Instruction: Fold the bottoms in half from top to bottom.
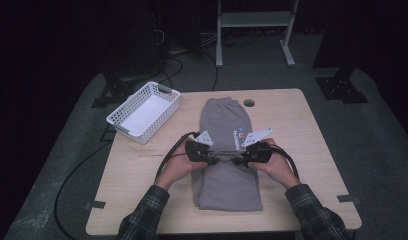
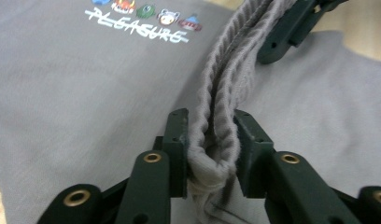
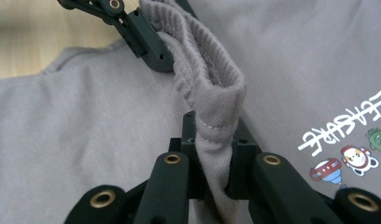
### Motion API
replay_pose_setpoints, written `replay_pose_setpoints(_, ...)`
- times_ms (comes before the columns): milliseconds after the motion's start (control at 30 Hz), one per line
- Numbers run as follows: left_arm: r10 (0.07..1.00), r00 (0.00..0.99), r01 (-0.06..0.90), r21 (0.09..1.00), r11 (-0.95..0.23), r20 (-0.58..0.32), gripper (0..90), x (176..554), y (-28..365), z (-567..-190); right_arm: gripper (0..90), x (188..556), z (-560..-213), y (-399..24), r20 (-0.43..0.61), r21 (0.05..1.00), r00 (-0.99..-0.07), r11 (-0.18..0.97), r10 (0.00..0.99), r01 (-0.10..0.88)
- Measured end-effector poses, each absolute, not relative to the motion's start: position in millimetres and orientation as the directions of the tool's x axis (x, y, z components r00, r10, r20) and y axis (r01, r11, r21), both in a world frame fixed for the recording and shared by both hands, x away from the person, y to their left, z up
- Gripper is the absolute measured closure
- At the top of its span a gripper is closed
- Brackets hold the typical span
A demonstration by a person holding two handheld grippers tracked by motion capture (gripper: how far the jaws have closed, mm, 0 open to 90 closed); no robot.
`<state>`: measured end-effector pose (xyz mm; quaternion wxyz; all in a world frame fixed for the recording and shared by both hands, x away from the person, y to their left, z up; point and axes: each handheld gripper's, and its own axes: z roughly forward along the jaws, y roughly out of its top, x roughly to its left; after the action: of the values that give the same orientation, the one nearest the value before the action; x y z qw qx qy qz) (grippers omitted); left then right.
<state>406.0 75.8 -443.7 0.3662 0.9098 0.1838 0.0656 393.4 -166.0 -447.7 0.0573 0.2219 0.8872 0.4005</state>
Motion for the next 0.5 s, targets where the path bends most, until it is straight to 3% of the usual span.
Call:
replay_pose_setpoints(333, 0.434, 0.898, 0.259, 0.715, -0.649, 0.069, 48.3, 410.7, 78.6, -450.4, 61.8, 401.1, -455.4, -173.2, 0.055, 0.741, -0.837, 0.539, 0.545, 0.400)
replay_pose_setpoints(500, 0.498, 0.861, 0.267, 0.738, -0.620, 0.106, 47.0, 413.6, 87.9, -445.2, 58.9, 404.0, -453.1, -181.8, 0.022, 0.763, -0.789, 0.500, 0.614, 0.410)
